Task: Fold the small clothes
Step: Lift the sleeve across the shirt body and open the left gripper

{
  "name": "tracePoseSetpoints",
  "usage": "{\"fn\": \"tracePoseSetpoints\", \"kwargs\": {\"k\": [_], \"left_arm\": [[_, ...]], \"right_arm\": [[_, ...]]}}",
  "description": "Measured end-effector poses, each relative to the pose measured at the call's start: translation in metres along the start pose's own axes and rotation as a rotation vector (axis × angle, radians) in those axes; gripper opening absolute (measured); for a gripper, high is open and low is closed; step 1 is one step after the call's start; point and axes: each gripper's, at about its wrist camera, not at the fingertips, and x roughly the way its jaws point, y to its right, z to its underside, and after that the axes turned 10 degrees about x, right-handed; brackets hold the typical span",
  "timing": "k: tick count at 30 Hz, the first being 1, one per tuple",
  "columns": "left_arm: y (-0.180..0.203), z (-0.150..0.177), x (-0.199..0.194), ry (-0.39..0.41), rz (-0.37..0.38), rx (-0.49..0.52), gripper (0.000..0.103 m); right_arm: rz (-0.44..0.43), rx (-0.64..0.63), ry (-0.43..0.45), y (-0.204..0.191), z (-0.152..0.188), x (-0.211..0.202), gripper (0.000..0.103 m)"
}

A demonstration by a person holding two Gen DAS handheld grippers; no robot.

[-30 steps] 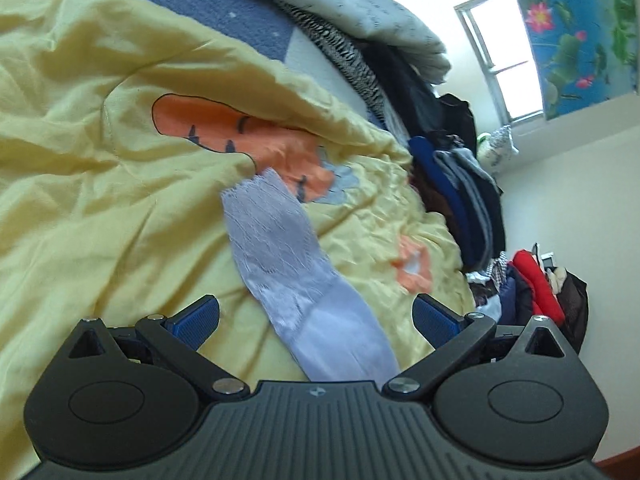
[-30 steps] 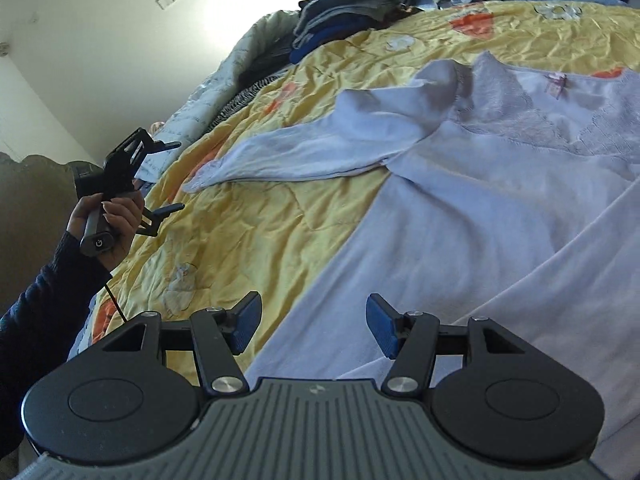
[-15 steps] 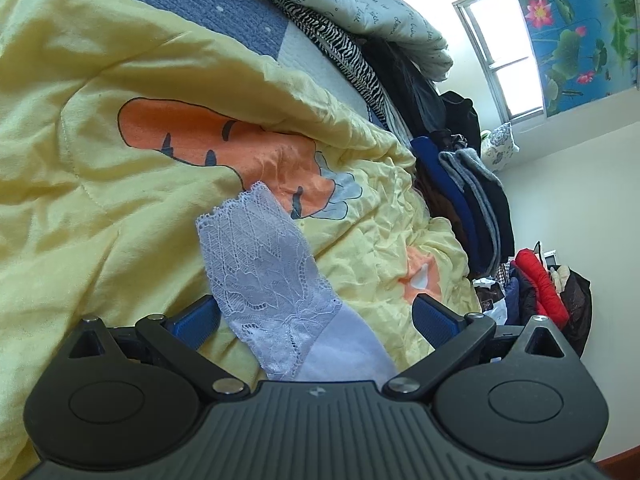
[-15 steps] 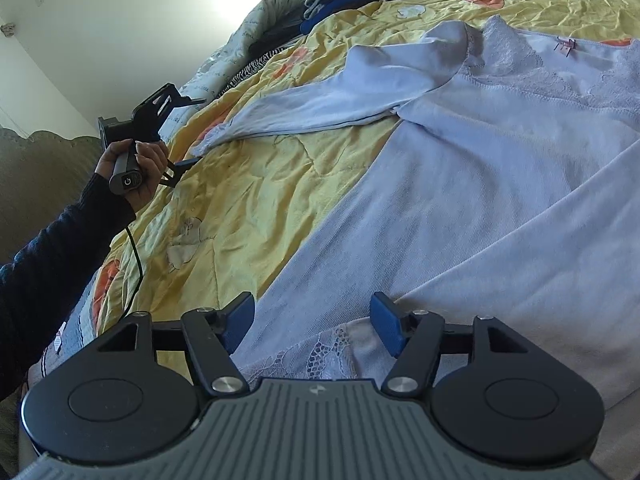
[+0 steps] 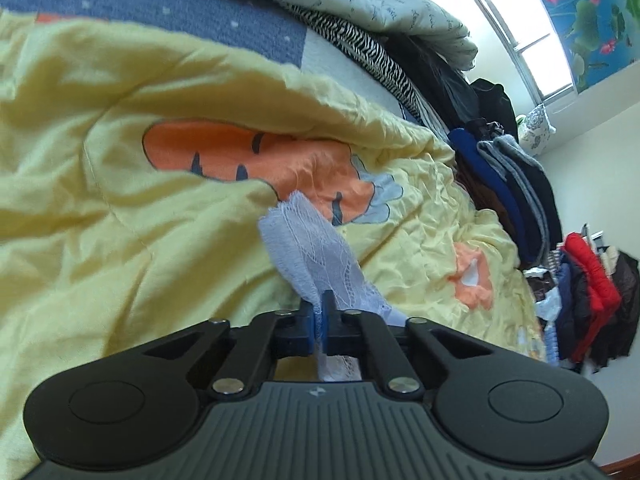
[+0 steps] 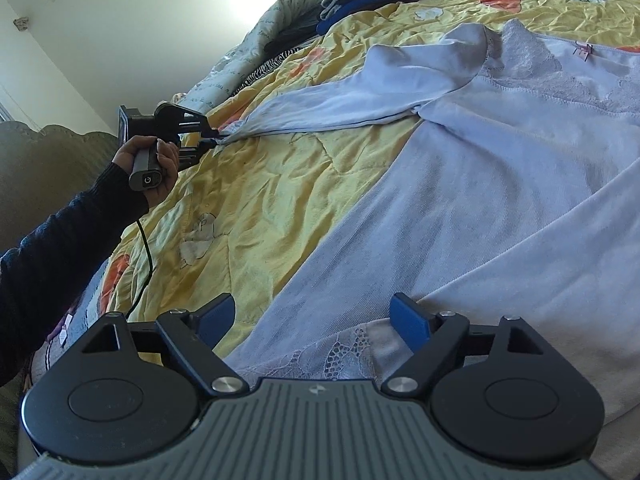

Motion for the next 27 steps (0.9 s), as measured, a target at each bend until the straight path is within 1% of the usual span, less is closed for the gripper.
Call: {"fn": "tracePoseSetpoints", "kwargs": {"k": [2,4,6,8,9,11,12,13,14,15,16,17,18,19,21,22,23,25,27], "left_arm": [[0.012,0.000,-0.004,0.035,-0.037,0.088,0.001],[0.028,0.002,-0.008,0.057,-0.079,0.176,0.001],[0.047,0.006,-0.019,0.083,-0.056,0.244,0.001],[0.084,0.021,-0.046,0.150,0.029,0.394,0.001],[0.107,0.034,-0.063,0.185,0.083,0.501,0.001],[0.157,0.080,-0.099,0.236,0.226,0.773,0.001],[0.179,0.113,-0.119,0.257,0.314,0.925,0.001],[0.196,0.150,-0.135,0.270,0.385,1.081,0.001],[0.208,0.185,-0.146,0.270,0.444,1.217,0.001],[0.215,0.218,-0.152,0.243,0.500,1.322,0.001],[0.220,0.253,-0.151,0.177,0.561,1.405,0.001],[0.222,0.279,-0.147,0.121,0.582,1.466,0.001],[0.221,0.303,-0.142,0.090,0.580,1.514,0.001],[0.220,0.318,-0.137,0.067,0.576,1.536,0.001],[0.219,0.330,-0.127,0.008,0.558,1.530,0.001],[0.218,0.330,-0.124,-0.001,0.542,1.520,0.001],[0.217,0.330,-0.125,-0.003,0.543,1.516,0.001],[0.217,0.327,-0.129,-0.029,0.572,1.538,0.002],[0.215,0.326,-0.137,-0.003,0.555,1.567,0.003]], "right_arm": [[-0.017,0.029,0.004,0.004,-0.001,-0.001,0.086],[-0.043,0.088,0.012,0.010,-0.004,-0.005,0.084],[-0.089,0.169,0.036,0.019,-0.009,-0.013,0.082],[-0.153,0.249,0.085,0.030,-0.016,-0.028,0.082],[-0.179,0.289,0.108,0.037,-0.020,-0.036,0.082],[-0.228,0.393,0.155,0.058,-0.028,-0.051,0.082],[-0.255,0.450,0.180,0.070,-0.031,-0.058,0.082],[-0.281,0.513,0.209,0.083,-0.033,-0.065,0.082],[-0.305,0.572,0.238,0.096,-0.035,-0.070,0.081],[-0.332,0.626,0.263,0.109,-0.035,-0.074,0.082],[-0.360,0.681,0.285,0.121,-0.034,-0.076,0.082],[-0.379,0.728,0.298,0.132,-0.033,-0.077,0.083],[-0.388,0.769,0.302,0.141,-0.033,-0.075,0.083],[-0.400,0.799,0.299,0.148,-0.032,-0.073,0.083],[-0.383,0.841,0.286,0.154,-0.030,-0.067,0.083],[-0.381,0.846,0.279,0.155,-0.029,-0.065,0.083],[-0.383,0.847,0.273,0.153,-0.028,-0.063,0.083],[-0.374,0.843,0.262,0.150,-0.028,-0.060,0.083],[-0.367,0.832,0.249,0.147,-0.032,-0.058,0.083]]}}
